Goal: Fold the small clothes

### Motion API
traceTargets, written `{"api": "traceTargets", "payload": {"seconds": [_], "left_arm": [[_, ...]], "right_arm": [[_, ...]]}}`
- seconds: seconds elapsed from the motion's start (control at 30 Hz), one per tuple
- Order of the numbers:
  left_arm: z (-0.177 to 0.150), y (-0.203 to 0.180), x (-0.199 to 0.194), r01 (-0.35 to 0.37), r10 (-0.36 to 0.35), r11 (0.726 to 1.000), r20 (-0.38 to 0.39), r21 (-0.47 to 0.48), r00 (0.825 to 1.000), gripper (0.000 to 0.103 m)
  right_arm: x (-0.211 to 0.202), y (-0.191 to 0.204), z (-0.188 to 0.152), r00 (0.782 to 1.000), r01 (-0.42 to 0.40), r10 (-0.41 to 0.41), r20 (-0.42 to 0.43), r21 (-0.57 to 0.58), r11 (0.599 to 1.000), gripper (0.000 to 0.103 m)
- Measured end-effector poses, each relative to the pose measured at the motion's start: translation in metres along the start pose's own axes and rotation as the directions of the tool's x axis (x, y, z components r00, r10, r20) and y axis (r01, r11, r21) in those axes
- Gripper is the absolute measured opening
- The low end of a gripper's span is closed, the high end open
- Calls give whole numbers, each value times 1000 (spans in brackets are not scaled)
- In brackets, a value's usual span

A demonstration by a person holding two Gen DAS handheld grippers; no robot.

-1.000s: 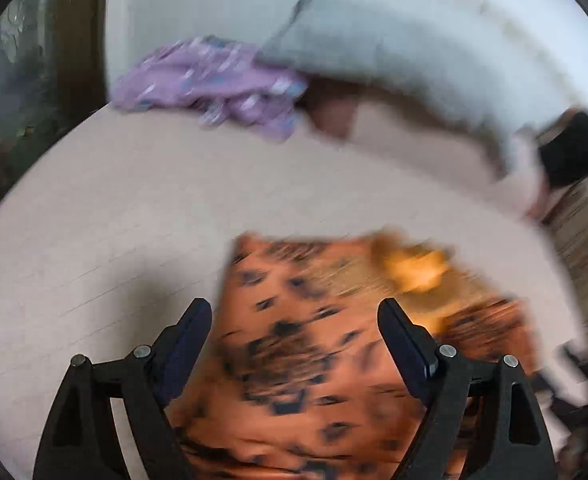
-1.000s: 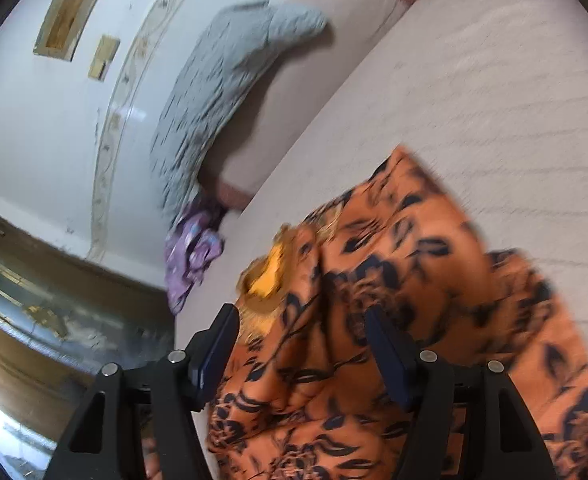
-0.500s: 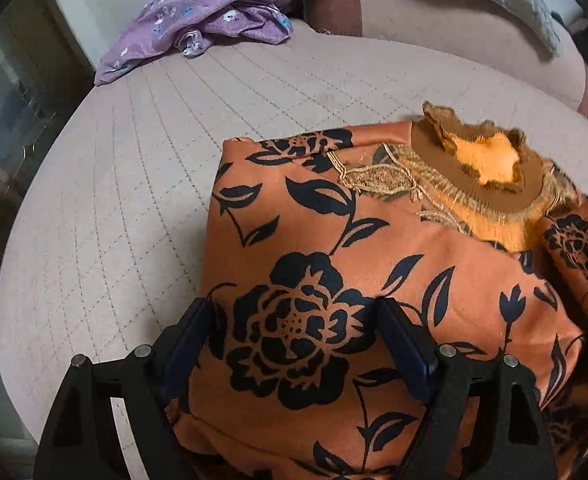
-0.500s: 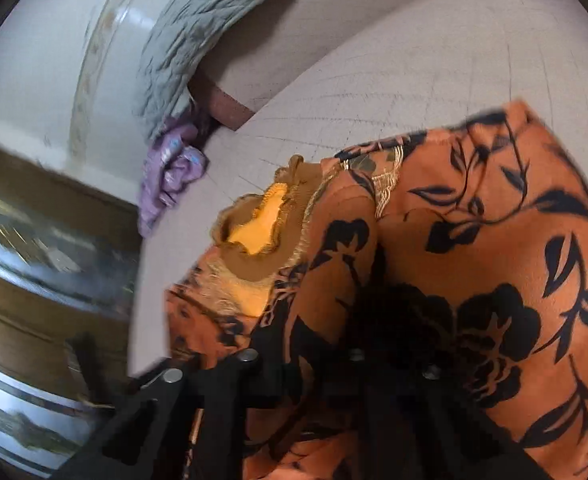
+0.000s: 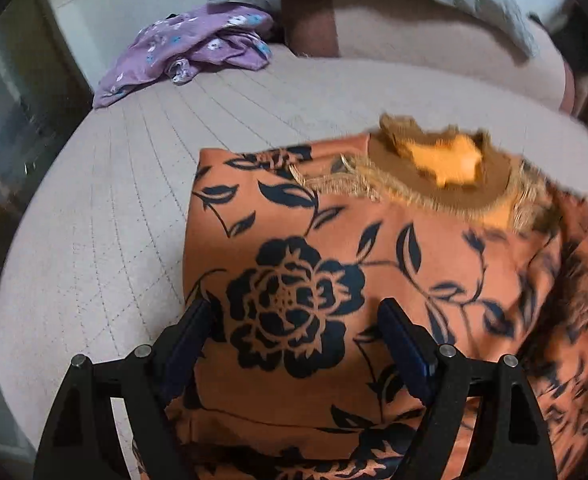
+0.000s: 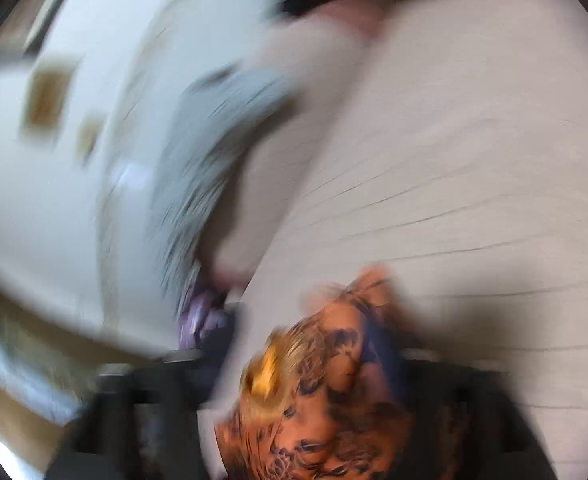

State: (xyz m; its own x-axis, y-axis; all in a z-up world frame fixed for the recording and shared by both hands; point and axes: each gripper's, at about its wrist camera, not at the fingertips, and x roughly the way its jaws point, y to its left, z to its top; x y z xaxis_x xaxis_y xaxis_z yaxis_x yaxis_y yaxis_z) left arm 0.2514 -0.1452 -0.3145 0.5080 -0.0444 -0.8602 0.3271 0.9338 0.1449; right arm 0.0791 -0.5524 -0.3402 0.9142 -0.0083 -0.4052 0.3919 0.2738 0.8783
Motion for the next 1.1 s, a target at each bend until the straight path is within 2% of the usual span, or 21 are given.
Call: {"api": "traceTargets", "payload": {"seconds": [0.03, 0.07, 0.1, 0.2, 0.27, 0.33, 0.43, 0.47, 0.5, 0.57, 0.6, 0.63, 0.67, 0.7, 0.73, 0.8, 0.83, 0.93, 1.03, 1.07, 1.1], "left_arm": [[-1, -2, -3, -5, 5, 1000, 4, 8, 1000, 85], [-2, -3, -5, -5, 5, 1000, 15, 12, 1000, 85], [-2, -4, -8, 2, -2, 1000, 23, 13, 1000, 85], [-6, -11, -26, 84, -86, 996, 81, 30, 993, 85], [-6, -24, -39, 180, -189, 980, 120, 82, 975, 85], [-5, -40, -47, 228, -249, 963, 152, 146, 956, 85], [-2, -62, -50, 260, -307, 934, 176, 244, 935, 85], [-3, -71, -51, 290, -340, 918, 162, 271, 926, 85], [-5, -78, -52, 324, -376, 901, 146, 290, 915, 85], [-12, -92, -59, 381, -441, 863, 125, 332, 889, 85], [-16, -101, -62, 407, -476, 832, 110, 378, 872, 85], [-22, -108, -64, 422, -499, 806, 92, 415, 862, 85], [-27, -115, -63, 436, -513, 780, 60, 450, 856, 85], [-31, -120, -60, 436, -509, 767, 34, 471, 860, 85], [-36, -126, -57, 424, -493, 763, 15, 488, 870, 85], [-44, -136, -49, 397, -459, 761, -6, 513, 888, 85], [-46, -138, -48, 394, -455, 760, -9, 518, 890, 85], [-48, -141, -51, 407, -471, 754, -8, 515, 882, 85], [-49, -141, -50, 427, -484, 753, -19, 501, 875, 85], [-50, -143, -49, 429, -483, 752, -25, 500, 875, 85], [-49, -140, -47, 432, -484, 750, -29, 500, 874, 85]], "right_arm": [[-16, -12, 5, 996, -1, -4, 88, 53, 999, 81], [-24, -15, 8, 992, -8, 0, 129, 64, 998, 81], [-27, -13, 9, 991, -13, 7, 134, 50, 999, 81], [-10, 17, 0, 1000, -21, 23, 15, -126, 992, 81], [5, 35, -17, 998, -30, 18, -56, -217, 976, 79], [22, 47, -34, 990, -70, 36, -135, -254, 965, 76], [46, 58, -57, 973, -86, 16, -230, -295, 952, 58], [52, 56, -59, 965, -92, 10, -263, -300, 950, 45], [59, 56, -62, 957, -91, 0, -289, -301, 949, 37], [70, 42, -63, 947, -30, -63, -314, -282, 959, 37], [77, 33, -61, 940, 32, -122, -318, -272, 962, 35], [84, 20, -57, 923, 121, -204, -327, -255, 959, 32], [86, 10, -56, 907, 172, -248, -340, -240, 955, 19], [88, 1, -56, 892, 208, -284, -352, -237, 949, 6], [90, 1, -56, 889, 210, -288, -355, -242, 947, 6], [87, 4, -59, 882, 218, -306, -359, -265, 939, 6], [83, 7, -62, 879, 220, -316, -356, -285, 933, 7], [78, 23, -61, 892, 197, -307, -333, -324, 925, 14], [83, 52, -60, 899, 182, -317, -303, -398, 899, 31], [83, 57, -59, 898, 179, -315, -308, -399, 900, 52], [86, 64, -56, 896, 179, -315, -315, -394, 902, 80]]}}
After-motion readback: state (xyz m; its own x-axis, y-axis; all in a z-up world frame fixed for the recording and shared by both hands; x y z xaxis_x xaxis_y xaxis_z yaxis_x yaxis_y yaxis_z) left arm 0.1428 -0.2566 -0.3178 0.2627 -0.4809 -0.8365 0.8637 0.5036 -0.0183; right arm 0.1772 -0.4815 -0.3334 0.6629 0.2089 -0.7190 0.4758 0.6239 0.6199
